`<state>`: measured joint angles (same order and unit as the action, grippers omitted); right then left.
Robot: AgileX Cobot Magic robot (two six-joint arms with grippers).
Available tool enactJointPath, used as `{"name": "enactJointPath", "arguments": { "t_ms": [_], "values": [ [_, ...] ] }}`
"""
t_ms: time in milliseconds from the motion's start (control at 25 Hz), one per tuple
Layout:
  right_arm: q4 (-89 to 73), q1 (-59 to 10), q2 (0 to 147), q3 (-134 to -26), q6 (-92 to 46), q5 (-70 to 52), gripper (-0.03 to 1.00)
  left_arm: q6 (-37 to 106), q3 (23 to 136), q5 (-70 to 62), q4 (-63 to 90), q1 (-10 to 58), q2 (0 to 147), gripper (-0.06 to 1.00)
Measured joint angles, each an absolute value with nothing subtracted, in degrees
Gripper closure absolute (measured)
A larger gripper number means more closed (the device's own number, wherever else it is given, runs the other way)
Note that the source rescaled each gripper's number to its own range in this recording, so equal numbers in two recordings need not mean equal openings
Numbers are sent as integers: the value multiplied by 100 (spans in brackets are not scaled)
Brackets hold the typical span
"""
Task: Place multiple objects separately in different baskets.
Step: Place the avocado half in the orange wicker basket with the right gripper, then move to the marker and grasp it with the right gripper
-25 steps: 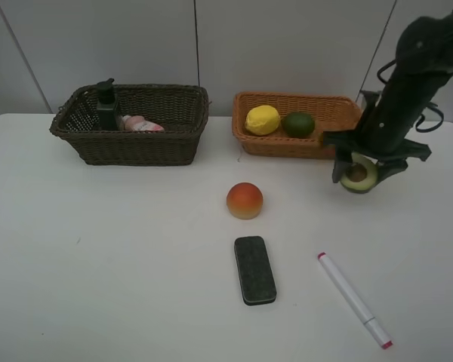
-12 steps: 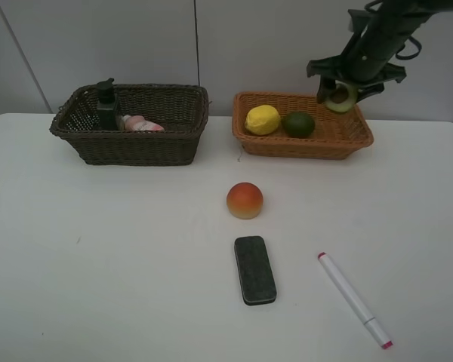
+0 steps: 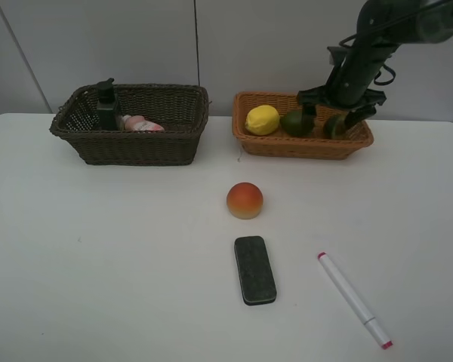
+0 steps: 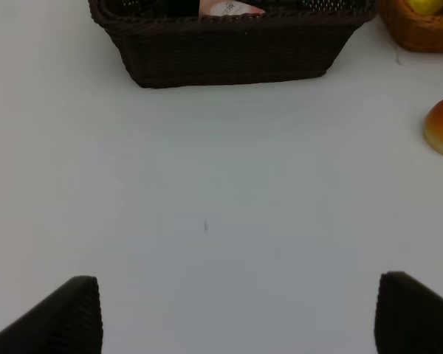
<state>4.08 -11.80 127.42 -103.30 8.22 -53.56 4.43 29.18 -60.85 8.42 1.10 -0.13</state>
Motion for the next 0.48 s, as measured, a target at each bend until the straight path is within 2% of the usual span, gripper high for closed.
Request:
{"name": "enactJointPath", "arguments": {
  "t_ms": [320,480],
  "values": [
    [0,-1180,11888,-10354,547,-6810,-2,443,2918,-6085,842,110,-13,3],
    [-70,-1262,11283,-9985,474,-6913,-2,443,2918,-6085,842,110,-13,3]
  ]
}}
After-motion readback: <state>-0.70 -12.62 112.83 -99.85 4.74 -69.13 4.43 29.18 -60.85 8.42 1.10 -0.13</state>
